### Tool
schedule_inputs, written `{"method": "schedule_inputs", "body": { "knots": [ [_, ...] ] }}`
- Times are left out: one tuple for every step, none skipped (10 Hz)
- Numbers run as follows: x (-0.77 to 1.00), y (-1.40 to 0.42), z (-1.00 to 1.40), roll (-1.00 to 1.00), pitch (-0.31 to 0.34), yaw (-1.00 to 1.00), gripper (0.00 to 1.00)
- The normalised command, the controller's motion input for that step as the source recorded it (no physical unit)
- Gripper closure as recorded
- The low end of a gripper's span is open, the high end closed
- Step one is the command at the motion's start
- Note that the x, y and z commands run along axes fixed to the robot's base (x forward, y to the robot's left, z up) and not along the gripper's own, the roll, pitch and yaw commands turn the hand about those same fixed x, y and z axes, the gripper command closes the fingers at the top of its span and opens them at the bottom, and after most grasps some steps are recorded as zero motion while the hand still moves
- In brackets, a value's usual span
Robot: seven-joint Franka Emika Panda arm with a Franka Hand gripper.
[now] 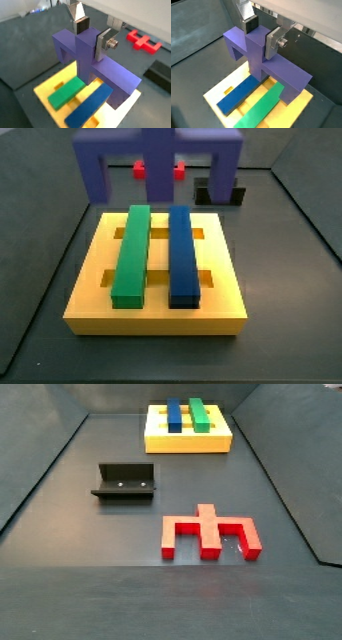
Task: Pick up the purple object. Move up. Move to above the board. Insert the purple object.
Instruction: Insert the purple object.
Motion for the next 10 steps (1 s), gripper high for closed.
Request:
{"method": "schedule_inputs", "body": {
  "knots": [
    [0.35, -0.31, -0.84, 0.09, 0.000, -0.14, 1.00],
    [0.17, -0.26, -0.67, 0.21, 0.000, -0.08, 1.00],
    [-0.13, -0.12, -0.48, 0.26, 0.000, 0.00, 1.00],
    [-0.17, -0.09, -0.40, 0.24, 0.000, 0.00, 1.00],
    [-0.26, -0.09, -0.36, 0.15, 0.000, 0.00, 1.00],
    [-0.19, -0.05, -0.27, 0.03, 0.000, 0.00, 1.00],
    [0.08, -0.11, -0.25, -0.04, -0.016, 0.01, 1.00],
    [0.23, -0.14, -0.21, -0.10, -0.026, 0.00, 1.00],
    [0.09, -0.10, -0.21, -0.10, -0.036, 0.00, 1.00],
    [0.00, -0.05, -0.12, -0.06, -0.030, 0.00, 1.00]
  ]
}}
